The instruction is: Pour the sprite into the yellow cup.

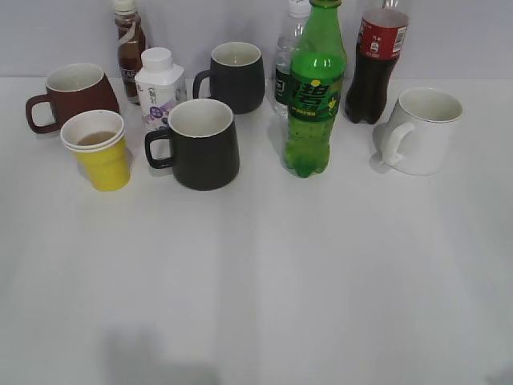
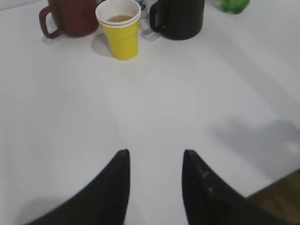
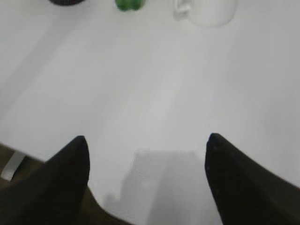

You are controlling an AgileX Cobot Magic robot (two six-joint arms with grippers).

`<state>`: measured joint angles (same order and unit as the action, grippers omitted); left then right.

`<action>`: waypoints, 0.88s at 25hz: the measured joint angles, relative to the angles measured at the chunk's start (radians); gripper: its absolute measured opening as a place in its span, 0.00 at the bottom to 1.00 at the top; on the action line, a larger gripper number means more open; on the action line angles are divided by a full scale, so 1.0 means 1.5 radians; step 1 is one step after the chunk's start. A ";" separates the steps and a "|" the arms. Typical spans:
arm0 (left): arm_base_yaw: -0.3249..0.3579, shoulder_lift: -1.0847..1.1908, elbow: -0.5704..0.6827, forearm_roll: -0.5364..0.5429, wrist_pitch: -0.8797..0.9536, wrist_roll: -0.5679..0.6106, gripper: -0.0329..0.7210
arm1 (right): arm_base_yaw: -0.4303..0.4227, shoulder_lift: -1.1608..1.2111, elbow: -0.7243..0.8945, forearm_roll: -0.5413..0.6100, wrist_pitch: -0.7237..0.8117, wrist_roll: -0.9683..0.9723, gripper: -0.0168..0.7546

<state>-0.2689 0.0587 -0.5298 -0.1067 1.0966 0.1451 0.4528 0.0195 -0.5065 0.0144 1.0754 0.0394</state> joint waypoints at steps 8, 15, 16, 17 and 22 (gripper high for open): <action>0.000 0.002 0.003 -0.001 -0.014 0.005 0.42 | 0.000 0.000 0.004 -0.002 -0.017 -0.002 0.77; 0.000 0.002 0.003 -0.001 -0.014 0.005 0.37 | 0.000 0.000 0.004 -0.002 -0.021 -0.002 0.77; 0.000 0.002 0.003 -0.001 -0.014 0.005 0.36 | 0.000 0.000 0.004 -0.002 -0.021 -0.002 0.77; 0.000 0.001 0.003 -0.001 -0.015 0.005 0.36 | -0.001 -0.001 0.004 -0.002 -0.022 -0.002 0.77; 0.072 -0.007 0.003 -0.002 -0.015 0.006 0.36 | -0.114 -0.001 0.004 -0.002 -0.023 -0.002 0.77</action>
<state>-0.1613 0.0488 -0.5250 -0.1097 1.0741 0.1538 0.2819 0.0183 -0.5000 0.0121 1.0412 0.0362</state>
